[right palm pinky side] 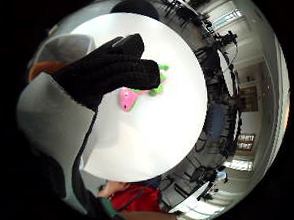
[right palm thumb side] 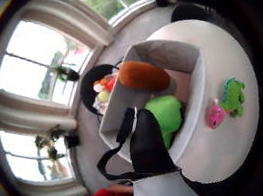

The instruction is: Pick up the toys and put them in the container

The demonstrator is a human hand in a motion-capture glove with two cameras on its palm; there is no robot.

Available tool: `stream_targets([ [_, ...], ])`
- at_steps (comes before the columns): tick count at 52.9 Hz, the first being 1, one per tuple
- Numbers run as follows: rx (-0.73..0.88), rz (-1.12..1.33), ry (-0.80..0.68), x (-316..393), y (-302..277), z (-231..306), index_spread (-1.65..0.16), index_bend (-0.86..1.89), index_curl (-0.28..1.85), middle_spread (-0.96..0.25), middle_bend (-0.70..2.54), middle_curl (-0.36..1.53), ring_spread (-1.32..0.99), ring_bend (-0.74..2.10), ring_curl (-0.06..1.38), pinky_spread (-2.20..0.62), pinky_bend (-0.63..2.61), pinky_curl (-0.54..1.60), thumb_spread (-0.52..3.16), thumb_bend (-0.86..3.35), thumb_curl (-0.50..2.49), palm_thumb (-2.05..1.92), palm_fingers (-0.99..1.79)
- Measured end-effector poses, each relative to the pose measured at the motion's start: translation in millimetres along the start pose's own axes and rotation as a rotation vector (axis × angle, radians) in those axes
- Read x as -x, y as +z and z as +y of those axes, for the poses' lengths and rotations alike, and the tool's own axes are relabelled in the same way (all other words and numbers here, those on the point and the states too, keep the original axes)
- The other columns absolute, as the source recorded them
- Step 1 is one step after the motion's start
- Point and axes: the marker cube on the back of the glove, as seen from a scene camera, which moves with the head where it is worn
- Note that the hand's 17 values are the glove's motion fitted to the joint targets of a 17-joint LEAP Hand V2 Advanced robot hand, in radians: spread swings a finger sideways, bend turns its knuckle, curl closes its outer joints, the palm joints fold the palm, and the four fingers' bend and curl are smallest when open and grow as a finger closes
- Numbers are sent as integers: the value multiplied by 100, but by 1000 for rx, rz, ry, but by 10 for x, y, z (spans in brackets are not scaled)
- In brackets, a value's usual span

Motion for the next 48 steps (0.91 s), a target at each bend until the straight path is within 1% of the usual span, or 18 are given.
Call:
stream_targets([
  [9, 21, 41, 49, -415, 235, 13, -42, 14, 37, -7, 14, 24, 6, 45, 29, 6, 139, 39, 121, -2, 54, 4, -13],
  [13, 59, 45, 84, -720, 396, -26, -42, 14, 35, -7, 14, 24, 6, 44, 29, 7, 139, 38, 121, -2, 52, 4, -13],
  [25, 114, 69, 201, -1236, 835, -97, -42, 15, 33, -7, 14, 23, 6, 41, 29, 8, 136, 36, 119, -2, 46, 3, -13],
  [34, 152, 48, 232, -1463, 1139, -208, -42, 16, 32, -7, 13, 23, 6, 34, 27, 10, 133, 35, 117, -4, 42, -1, -14],
  [48, 212, 36, 254, -1587, 1653, -362, -41, 16, 31, -6, 11, 21, 6, 26, 27, 10, 130, 34, 114, -3, 38, -2, -14],
])
